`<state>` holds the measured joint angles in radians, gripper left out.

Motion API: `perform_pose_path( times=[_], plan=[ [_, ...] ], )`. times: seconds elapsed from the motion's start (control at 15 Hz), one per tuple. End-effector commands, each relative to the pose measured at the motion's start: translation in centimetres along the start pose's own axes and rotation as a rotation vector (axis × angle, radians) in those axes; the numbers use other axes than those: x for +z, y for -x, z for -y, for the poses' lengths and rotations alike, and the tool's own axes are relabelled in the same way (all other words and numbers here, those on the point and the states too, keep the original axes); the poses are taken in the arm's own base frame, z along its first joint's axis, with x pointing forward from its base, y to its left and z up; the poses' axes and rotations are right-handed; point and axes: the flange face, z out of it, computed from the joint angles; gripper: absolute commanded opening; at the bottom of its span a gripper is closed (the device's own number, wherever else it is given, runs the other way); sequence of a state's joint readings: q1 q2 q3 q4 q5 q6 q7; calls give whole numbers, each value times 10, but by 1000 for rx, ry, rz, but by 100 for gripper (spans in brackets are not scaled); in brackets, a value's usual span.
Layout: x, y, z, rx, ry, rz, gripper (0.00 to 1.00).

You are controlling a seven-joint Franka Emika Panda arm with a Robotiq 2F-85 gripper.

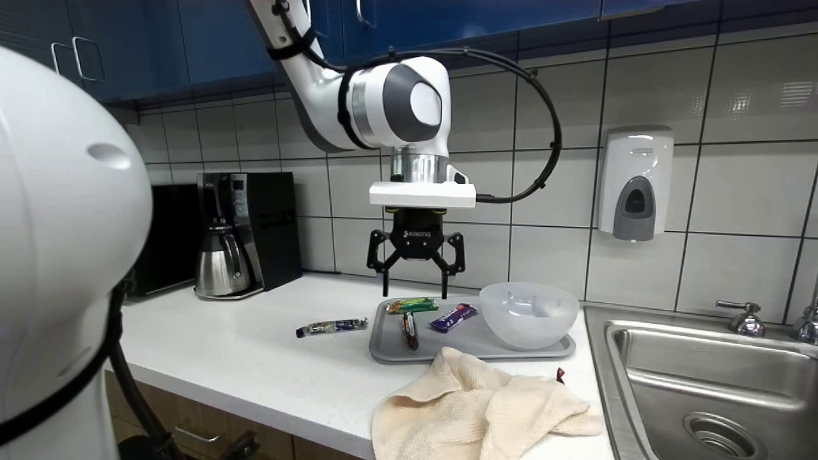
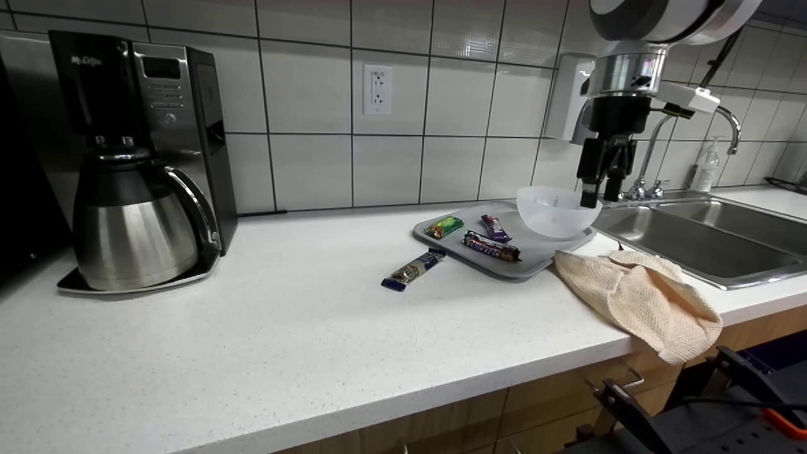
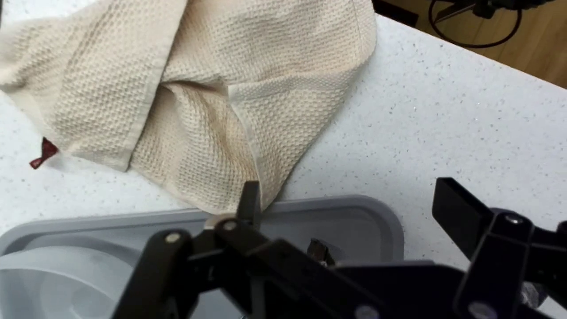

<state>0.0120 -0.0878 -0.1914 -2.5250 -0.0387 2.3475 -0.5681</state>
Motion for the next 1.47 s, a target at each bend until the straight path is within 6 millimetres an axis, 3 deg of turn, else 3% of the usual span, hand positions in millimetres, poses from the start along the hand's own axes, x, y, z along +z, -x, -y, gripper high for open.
perform_pose_path(
  times=[0.0, 0.67, 1.4],
  plan=[
    [9, -32, -7, -66, -13, 5, 100],
    [47, -95, -1, -143, 31, 20, 100],
    [89, -144, 0, -145, 73, -45, 100]
  ],
)
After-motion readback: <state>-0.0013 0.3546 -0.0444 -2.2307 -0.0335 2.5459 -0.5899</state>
